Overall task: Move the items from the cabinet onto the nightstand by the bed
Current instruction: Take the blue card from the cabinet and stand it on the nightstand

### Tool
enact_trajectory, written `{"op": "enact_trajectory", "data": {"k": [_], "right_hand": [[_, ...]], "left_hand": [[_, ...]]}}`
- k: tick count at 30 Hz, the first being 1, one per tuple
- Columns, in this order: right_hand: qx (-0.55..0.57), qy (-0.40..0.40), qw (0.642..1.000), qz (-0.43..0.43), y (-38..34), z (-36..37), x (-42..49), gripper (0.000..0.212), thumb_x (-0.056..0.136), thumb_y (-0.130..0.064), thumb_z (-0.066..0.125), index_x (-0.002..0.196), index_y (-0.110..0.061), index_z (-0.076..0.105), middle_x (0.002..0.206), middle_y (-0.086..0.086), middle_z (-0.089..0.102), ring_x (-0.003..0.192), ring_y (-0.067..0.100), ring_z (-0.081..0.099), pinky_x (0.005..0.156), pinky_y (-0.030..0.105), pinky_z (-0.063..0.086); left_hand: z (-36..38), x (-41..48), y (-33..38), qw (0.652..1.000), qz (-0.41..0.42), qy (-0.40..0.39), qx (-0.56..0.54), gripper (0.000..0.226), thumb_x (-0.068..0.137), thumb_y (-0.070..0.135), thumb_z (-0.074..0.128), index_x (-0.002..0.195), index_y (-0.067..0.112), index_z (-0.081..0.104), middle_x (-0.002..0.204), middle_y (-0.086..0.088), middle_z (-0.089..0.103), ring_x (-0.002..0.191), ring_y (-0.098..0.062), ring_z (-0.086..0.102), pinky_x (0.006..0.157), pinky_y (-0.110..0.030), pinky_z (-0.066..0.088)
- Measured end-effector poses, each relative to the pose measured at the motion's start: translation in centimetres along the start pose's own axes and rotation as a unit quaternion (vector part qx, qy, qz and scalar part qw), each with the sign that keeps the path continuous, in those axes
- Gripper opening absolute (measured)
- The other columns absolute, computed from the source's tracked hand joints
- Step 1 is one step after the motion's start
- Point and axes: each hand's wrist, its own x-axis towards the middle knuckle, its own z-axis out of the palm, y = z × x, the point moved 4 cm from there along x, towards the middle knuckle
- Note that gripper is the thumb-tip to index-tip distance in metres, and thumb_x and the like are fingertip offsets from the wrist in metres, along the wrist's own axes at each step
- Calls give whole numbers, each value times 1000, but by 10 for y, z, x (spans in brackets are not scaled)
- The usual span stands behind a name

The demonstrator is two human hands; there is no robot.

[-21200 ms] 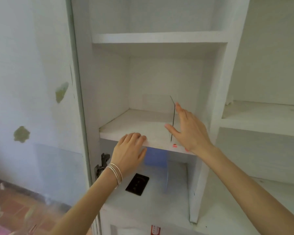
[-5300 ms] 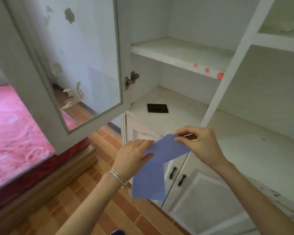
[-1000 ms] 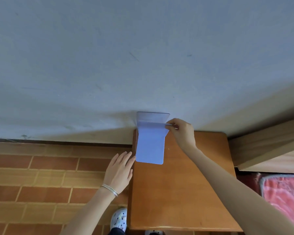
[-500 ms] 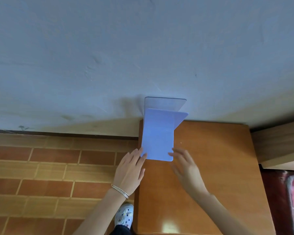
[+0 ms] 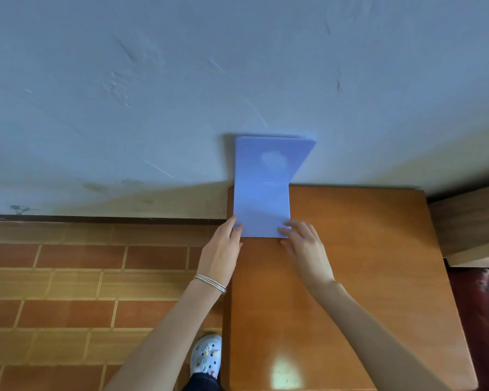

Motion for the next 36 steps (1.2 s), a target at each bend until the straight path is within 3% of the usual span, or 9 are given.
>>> {"op": "enact_trajectory", "data": {"k": [6, 13, 17, 19, 22, 25, 27, 32, 36], "right_hand": [[-1, 9, 1000, -3, 4, -4, 11, 22, 69, 6, 76, 88, -3, 71, 95, 12, 65, 80, 31, 62, 56, 33, 55], [-2, 29, 999, -22, 5, -3, 7, 13, 74, 3, 73, 86, -2, 71, 96, 13, 66, 83, 30, 62, 61, 32, 54], [-13, -3, 1000, 1, 4, -1, 9, 12, 74, 1, 75, 82, -4, 68, 96, 10, 65, 85, 29, 61, 50, 33, 53], [-33, -31, 999, -5, 3, -6, 12, 25, 64, 3, 80, 85, -6, 70, 95, 9, 67, 86, 29, 64, 48, 32, 53], [-76, -77, 993, -50, -5, -25, 14, 48, 52, 6, 84, 96, -8, 71, 97, 12, 69, 92, 31, 66, 63, 39, 56], [-103, -76, 991, -36, -14, -73, 12, 58, 53, 0, 84, 107, -10, 68, 104, 10, 69, 98, 28, 65, 82, 46, 51], [-119, -52, 991, -13, -21, -120, 5, 58, 60, -8, 82, 115, -11, 65, 110, 7, 68, 106, 25, 62, 92, 47, 46], [-155, 1, 986, 54, -43, -246, -37, 57, 77, -23, 71, 129, -10, 53, 127, 7, 59, 122, 23, 51, 105, 44, 35], [-191, 44, 974, 111, -72, -341, -92, 60, 82, -31, 67, 134, -9, 47, 135, 10, 52, 129, 25, 44, 106, 48, 35]], "left_hand": [[2, 13, -8, 1000, 1, 6, -12, 40, 51, -2, 88, 87, 1, 71, 99, -16, 69, 84, -27, 69, 59, -35, 57], [2, 13, -7, 1000, 12, 16, -7, 36, 56, -3, 86, 88, 1, 72, 101, -15, 69, 87, -28, 68, 62, -35, 57], [-9, 20, -3, 1000, 3, -15, 14, 37, 52, 0, 89, 84, 5, 71, 93, -10, 68, 79, -24, 68, 57, -27, 55], [-21, 27, 3, 998, 11, -49, 41, 33, 67, 5, 82, 98, 7, 68, 102, -7, 64, 91, -21, 63, 74, -26, 53], [-33, 30, 9, 989, 18, -93, 110, 38, 83, 17, 69, 119, 10, 59, 121, -6, 55, 117, -25, 48, 98, -32, 40], [-73, 30, 35, 986, 52, -85, 131, 57, 51, 18, 90, 103, 8, 69, 100, -11, 64, 95, -32, 62, 80, -41, 52], [-109, 26, 65, 989, 82, -54, 112, 60, 54, 24, 89, 107, 6, 68, 104, -14, 65, 94, -34, 63, 79, -45, 53], [-205, 14, 156, 980, 184, -2, 74, 54, 88, 42, 44, 129, 10, 56, 130, -11, 56, 115, -30, 55, 95, -48, 46], [-272, -1, 231, 955, 290, 4, 58, 56, 93, 44, 33, 135, 11, 49, 140, -11, 48, 129, -30, 43, 105, -50, 35]]}}
